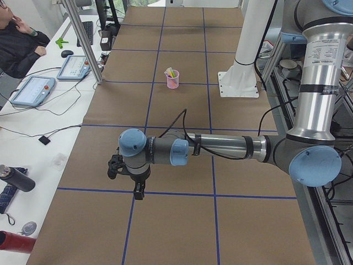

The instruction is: Collect pens into pen holder

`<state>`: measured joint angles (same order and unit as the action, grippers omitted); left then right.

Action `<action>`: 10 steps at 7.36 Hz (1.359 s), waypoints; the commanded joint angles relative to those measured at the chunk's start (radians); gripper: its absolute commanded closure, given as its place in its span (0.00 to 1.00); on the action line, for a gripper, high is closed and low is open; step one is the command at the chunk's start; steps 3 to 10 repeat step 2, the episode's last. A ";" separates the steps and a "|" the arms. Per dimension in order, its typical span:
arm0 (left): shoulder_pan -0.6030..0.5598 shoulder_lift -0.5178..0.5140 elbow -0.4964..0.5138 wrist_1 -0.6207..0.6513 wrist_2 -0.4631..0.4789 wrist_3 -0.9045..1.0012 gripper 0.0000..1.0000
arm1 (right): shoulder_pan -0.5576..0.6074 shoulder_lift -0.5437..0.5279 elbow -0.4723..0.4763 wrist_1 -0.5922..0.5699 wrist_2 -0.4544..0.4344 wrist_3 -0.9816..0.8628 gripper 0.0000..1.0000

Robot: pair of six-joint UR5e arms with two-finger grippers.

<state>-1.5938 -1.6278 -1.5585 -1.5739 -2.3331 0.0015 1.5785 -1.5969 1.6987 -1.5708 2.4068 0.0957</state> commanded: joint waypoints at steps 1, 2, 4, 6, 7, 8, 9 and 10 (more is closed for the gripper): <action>0.000 -0.001 0.002 0.000 0.000 0.000 0.00 | 0.000 0.000 0.003 0.000 0.000 -0.001 0.00; 0.000 -0.001 0.002 -0.002 0.000 0.000 0.00 | 0.000 0.000 0.003 0.000 0.000 -0.001 0.00; 0.000 -0.001 0.002 -0.002 0.000 0.000 0.00 | 0.000 0.000 0.003 0.000 0.000 -0.001 0.00; 0.000 -0.001 0.002 -0.002 0.000 0.000 0.00 | 0.000 0.000 0.003 0.000 0.000 -0.001 0.00; 0.000 -0.001 0.002 -0.002 0.000 0.000 0.00 | 0.000 0.000 0.003 0.000 0.000 -0.001 0.00; 0.000 -0.001 0.002 -0.002 0.000 0.000 0.00 | 0.000 0.000 0.003 0.000 0.000 -0.001 0.00; 0.000 -0.001 0.002 -0.002 0.000 0.000 0.00 | 0.000 0.000 0.003 0.000 0.000 -0.001 0.00; 0.000 -0.001 0.002 -0.002 0.000 0.000 0.00 | 0.000 0.000 0.003 0.000 0.000 -0.001 0.00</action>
